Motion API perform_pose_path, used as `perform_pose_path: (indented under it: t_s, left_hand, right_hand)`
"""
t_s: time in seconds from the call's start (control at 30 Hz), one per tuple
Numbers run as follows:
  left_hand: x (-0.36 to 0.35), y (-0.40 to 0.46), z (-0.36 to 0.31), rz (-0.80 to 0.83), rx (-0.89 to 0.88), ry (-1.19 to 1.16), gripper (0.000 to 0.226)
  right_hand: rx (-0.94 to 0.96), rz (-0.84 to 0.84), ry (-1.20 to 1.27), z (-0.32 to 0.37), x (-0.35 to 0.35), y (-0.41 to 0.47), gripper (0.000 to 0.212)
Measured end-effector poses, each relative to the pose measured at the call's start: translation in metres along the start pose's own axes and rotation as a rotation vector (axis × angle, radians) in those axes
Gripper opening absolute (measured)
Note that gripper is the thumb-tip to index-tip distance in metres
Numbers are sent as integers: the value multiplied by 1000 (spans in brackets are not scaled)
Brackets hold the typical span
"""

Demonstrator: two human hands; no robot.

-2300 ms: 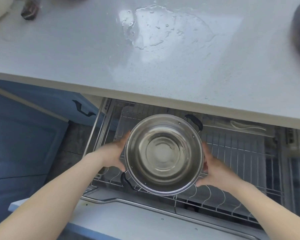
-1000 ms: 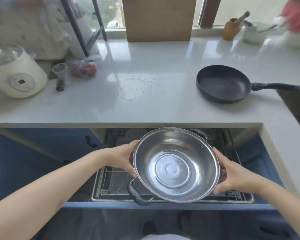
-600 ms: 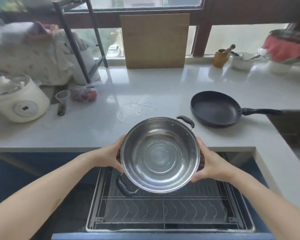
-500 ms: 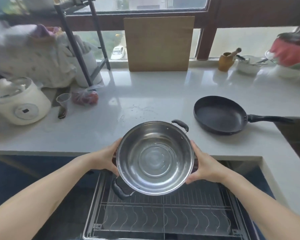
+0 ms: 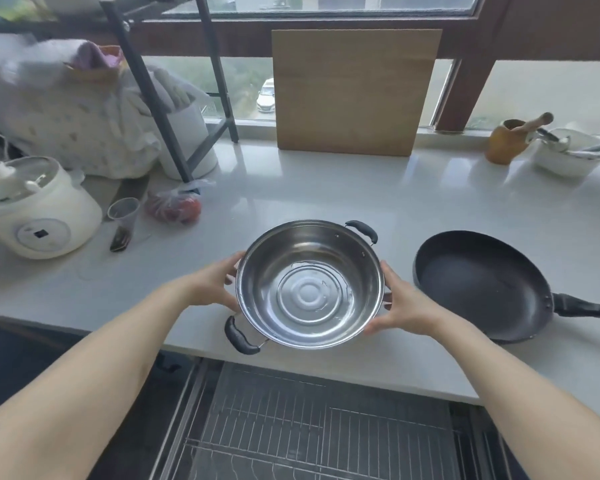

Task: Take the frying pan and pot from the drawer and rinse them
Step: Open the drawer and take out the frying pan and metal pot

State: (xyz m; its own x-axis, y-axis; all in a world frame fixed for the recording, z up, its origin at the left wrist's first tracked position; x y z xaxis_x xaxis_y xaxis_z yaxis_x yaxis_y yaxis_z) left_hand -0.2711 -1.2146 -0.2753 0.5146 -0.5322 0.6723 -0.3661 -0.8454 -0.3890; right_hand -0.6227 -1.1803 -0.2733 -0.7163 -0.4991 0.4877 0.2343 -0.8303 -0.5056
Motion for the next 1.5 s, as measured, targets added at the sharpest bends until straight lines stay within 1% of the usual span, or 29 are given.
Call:
perform_pose_path:
  t_s: [0.2, 0.3, 0.4, 0.5, 0.6, 0.73, 0.8, 0.9, 1.0, 1.1, 1.17, 1.23, 1.3, 1.4, 1.43, 1.5]
  left_hand:
    - [13, 17, 3, -104, 60, 24, 105]
    - [12, 11, 7, -195, 97, 61, 102]
    - [7, -3, 7, -289, 117, 130, 97]
    - [-5, -24, -6, -378, 55, 205, 96]
    - [-25, -56, -16, -434, -2, 152, 97]
    - [-70, -116, -19, -418, -63, 52, 93]
    - [-99, -154, -14, -402, -85, 1, 90]
    - [-149, -214, 6, -394, -61, -40, 90]
    - [-199, -277, 28, -451, -29, -33, 89]
    - [-237, -331, 53, -554, 38, 24, 90]
    - [-256, -355, 76, -593, 132, 68, 95]
    - [-271, -372, 99, -613, 252, 117, 103]
    - [-281, -383, 113, -620, 378, 96, 111]
    - [-293, -390, 117, -570, 560, 1, 117]
    - [-295, -389, 116, -557, 600, -15, 118]
    - [-297, -381, 115, -530, 645, -29, 117]
  right_hand:
    - [-21, -54, -9, 6, 11, 19, 110]
    - [-53, -135, -29, 4, 6, 15, 119]
    - [-102, -265, -18, -3, 0, 3, 130]
    - [-103, -358, -32, -6, -11, -20, 125]
    - [-96, -390, -14, -11, -32, -56, 120]
    - [-106, -428, 93, -35, -74, -125, 118]
    - [-137, -439, 141, -57, -104, -165, 116]
    - [-202, -474, 243, -97, -151, -223, 118]
    - [-278, -600, 327, -145, -194, -280, 117]
    - [-391, -786, 379, -195, -228, -330, 120]
    - [-502, -891, 382, -222, -244, -353, 126]
    - [-614, -941, 326, -241, -251, -367, 119]
    - [-712, -926, 286, -252, -254, -373, 111]
    - [-818, -856, 289, -264, -252, -370, 96]
    - [-840, -830, 277, -267, -250, -367, 96]
    - [-870, -788, 232, -273, -244, -359, 104]
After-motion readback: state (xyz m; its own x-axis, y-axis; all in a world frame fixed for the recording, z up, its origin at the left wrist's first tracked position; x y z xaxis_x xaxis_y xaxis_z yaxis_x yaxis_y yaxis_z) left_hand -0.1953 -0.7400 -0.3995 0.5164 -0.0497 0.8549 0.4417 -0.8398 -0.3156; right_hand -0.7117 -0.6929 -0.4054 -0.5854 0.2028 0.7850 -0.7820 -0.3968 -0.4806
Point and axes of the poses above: each hand's wrist, its own y-axis towards the middle knuckle, its own x-axis out of the back of the hand, z = x × y, the point moved 6 cm from there along y, towards the middle knuckle, and after that the axes turned 10 degrees about -x, right-handed, at the moved point
